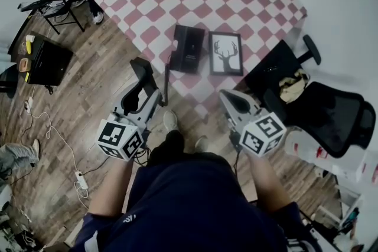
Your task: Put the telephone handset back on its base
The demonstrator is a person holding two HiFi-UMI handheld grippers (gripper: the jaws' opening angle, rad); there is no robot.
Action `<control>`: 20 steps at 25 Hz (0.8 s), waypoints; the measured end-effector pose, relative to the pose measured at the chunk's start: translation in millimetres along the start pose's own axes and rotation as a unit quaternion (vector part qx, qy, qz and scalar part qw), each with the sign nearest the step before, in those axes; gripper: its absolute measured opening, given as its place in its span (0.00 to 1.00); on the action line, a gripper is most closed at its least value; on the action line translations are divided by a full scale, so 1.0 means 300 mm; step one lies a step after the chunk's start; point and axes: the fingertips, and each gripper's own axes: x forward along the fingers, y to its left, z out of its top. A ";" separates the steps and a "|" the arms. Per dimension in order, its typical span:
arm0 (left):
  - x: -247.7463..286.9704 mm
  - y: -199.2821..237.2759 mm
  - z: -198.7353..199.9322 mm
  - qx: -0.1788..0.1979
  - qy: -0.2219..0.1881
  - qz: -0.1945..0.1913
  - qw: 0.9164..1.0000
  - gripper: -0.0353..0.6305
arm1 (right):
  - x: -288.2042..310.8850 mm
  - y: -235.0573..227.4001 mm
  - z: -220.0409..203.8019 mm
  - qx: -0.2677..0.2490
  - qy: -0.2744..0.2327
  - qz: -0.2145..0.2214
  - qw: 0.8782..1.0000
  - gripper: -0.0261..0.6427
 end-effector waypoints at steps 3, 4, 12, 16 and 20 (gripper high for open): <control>0.032 0.047 0.016 -0.001 0.005 -0.012 1.000 0.38 | 0.048 -0.004 0.033 0.000 0.000 -0.009 1.000 0.06; 0.042 0.064 0.024 -0.001 0.007 -0.016 1.000 0.38 | 0.064 -0.004 0.046 0.001 -0.001 -0.012 1.000 0.06; 0.110 0.178 0.066 -0.001 0.016 -0.049 0.999 0.38 | 0.184 -0.002 0.122 0.005 -0.005 -0.034 0.999 0.06; 0.137 0.222 0.072 0.002 0.021 -0.063 0.998 0.38 | 0.226 -0.002 0.136 0.006 -0.004 -0.045 0.999 0.06; 0.160 0.247 0.070 0.000 0.026 -0.072 0.997 0.38 | 0.254 -0.006 0.140 0.009 0.000 -0.051 0.999 0.06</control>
